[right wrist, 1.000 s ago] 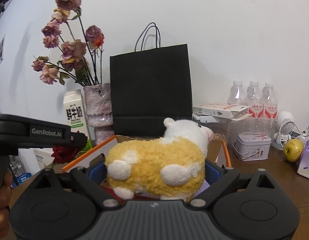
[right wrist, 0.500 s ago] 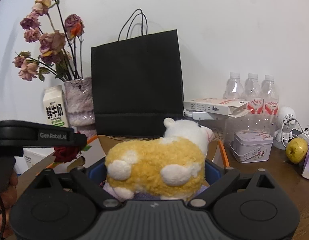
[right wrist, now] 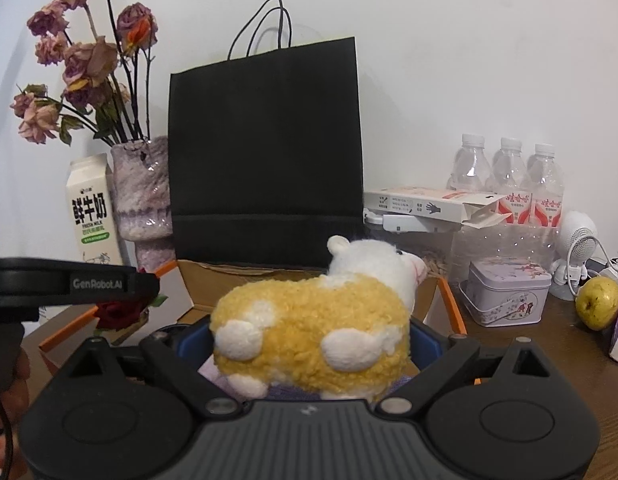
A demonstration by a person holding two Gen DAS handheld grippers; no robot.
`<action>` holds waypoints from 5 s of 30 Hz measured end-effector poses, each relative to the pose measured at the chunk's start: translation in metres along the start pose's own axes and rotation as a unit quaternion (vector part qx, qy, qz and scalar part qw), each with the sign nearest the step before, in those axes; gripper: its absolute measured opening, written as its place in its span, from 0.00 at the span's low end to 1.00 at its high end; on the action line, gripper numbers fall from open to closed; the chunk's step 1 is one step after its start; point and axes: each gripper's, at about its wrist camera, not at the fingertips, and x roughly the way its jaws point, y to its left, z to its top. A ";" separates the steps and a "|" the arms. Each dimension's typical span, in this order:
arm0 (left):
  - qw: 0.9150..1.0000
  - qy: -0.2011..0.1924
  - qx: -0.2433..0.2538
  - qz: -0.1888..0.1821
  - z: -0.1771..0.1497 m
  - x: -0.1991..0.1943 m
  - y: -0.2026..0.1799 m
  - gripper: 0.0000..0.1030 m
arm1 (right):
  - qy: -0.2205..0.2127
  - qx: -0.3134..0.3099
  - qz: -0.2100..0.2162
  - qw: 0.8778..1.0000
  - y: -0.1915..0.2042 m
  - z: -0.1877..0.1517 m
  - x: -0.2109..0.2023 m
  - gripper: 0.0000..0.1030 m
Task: Organize objects
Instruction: 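Carry the rose in the left gripper and sheep in the right gripper to the box, then open both grippers to drop the rose and plush sheep into the box, then withdraw both tools from the box toward the white cloth and bottle cap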
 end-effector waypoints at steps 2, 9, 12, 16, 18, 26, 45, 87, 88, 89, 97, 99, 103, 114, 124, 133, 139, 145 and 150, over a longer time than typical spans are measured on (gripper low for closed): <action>1.000 -0.006 0.004 0.003 -0.001 -0.001 -0.001 0.36 | 0.002 -0.001 -0.002 1.000 0.000 -0.001 0.001 0.93; 1.000 -0.012 0.003 0.008 -0.002 -0.003 0.001 0.39 | 0.008 -0.005 -0.001 1.000 -0.002 -0.006 0.002 0.94; 1.000 -0.011 -0.002 0.008 -0.002 -0.003 0.004 0.51 | 0.014 -0.004 0.000 1.000 -0.004 -0.007 0.005 0.96; 1.000 -0.022 -0.010 0.010 -0.002 -0.005 0.006 0.97 | 0.008 -0.010 -0.004 1.000 -0.003 -0.008 0.004 1.00; 0.999 -0.030 -0.011 0.014 -0.003 -0.007 0.005 1.00 | 0.005 -0.011 -0.005 1.000 -0.003 -0.008 0.003 1.00; 0.999 -0.027 -0.012 0.017 -0.002 -0.008 0.006 1.00 | 0.008 -0.013 -0.008 1.000 -0.002 -0.009 0.004 1.00; 0.999 -0.020 -0.029 -0.011 0.009 -0.030 0.007 1.00 | -0.004 -0.020 0.002 1.000 0.003 -0.001 -0.019 1.00; 0.996 -0.054 0.008 -0.066 0.033 -0.187 0.006 1.00 | -0.052 -0.042 0.042 0.997 0.026 0.003 -0.166 1.00; 0.996 -0.053 0.010 -0.066 0.031 -0.192 0.008 1.00 | -0.052 -0.043 0.042 0.997 0.027 0.002 -0.172 1.00; 0.996 -0.052 0.011 -0.066 0.028 -0.197 0.009 1.00 | -0.052 -0.043 0.043 0.997 0.029 0.000 -0.177 1.00; 0.997 -0.044 0.022 -0.060 0.011 -0.235 0.031 1.00 | -0.045 -0.041 0.054 0.997 0.043 -0.016 -0.217 1.00; 0.997 -0.042 0.026 -0.060 0.006 -0.244 0.035 1.00 | -0.043 -0.040 0.054 0.997 0.046 -0.020 -0.224 1.00; 0.997 -0.043 0.031 -0.056 -0.004 -0.260 0.043 1.00 | -0.039 -0.043 0.043 0.997 0.053 -0.028 -0.239 1.00; 0.997 -0.039 0.039 -0.053 -0.038 -0.295 0.069 1.00 | -0.017 -0.054 0.031 0.998 0.067 -0.055 -0.273 1.00; 0.998 -0.019 0.043 -0.047 -0.081 -0.317 0.089 1.00 | 0.001 -0.060 0.041 0.997 0.080 -0.084 -0.308 1.00; 0.999 0.009 0.018 -0.029 -0.126 -0.328 0.116 1.00 | 0.023 -0.047 0.046 0.998 0.079 -0.107 -0.324 1.00; 1.000 0.011 0.011 -0.018 -0.143 -0.337 0.130 1.00 | 0.039 -0.050 0.050 0.997 0.082 -0.124 -0.331 1.00; 1.000 0.018 0.012 -0.014 -0.160 -0.345 0.137 1.00 | 0.061 -0.040 0.052 0.996 0.078 -0.140 -0.333 1.00; 1.000 0.012 0.021 -0.017 -0.163 -0.349 0.136 1.00 | 0.074 -0.028 0.048 0.996 0.073 -0.149 -0.332 1.00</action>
